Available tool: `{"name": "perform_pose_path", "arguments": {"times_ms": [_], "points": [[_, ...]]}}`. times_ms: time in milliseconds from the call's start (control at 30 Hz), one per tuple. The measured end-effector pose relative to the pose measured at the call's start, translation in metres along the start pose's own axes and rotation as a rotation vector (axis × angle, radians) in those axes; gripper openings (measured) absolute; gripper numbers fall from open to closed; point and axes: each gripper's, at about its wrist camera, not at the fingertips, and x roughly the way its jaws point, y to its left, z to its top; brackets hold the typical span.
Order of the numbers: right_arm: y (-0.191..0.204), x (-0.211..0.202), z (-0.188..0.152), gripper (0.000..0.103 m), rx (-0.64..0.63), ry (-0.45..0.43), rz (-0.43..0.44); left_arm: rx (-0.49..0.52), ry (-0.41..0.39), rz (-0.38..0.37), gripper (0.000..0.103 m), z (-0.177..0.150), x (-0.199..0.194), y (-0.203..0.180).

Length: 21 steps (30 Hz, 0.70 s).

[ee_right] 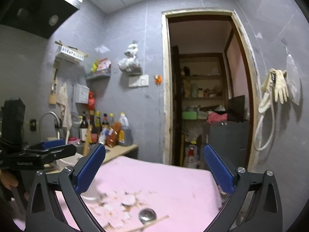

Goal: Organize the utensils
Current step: 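Drop the chopsticks into the holder by opening both tools, then withdraw, then move the left tool to the last chopstick while the right tool approaches the large spoon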

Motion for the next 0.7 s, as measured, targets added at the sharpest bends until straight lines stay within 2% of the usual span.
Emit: {"name": "perform_pose_path", "arguments": {"times_ms": [300, 567, 700], "points": [[-0.024, 0.007, -0.03, 0.103, 0.029, 0.175, -0.028, 0.03, 0.153, -0.028, 0.097, -0.035, 0.028, -0.018], [-0.038, 0.024, -0.054, 0.103, 0.061, 0.356, -0.037, 0.034, 0.346, -0.075, 0.097, -0.061, 0.055, -0.025], [-0.045, 0.035, -0.065, 0.099, 0.083, 0.446, -0.042, 0.038, 0.415, -0.092, 0.096, -0.068, 0.068, -0.029]]}}
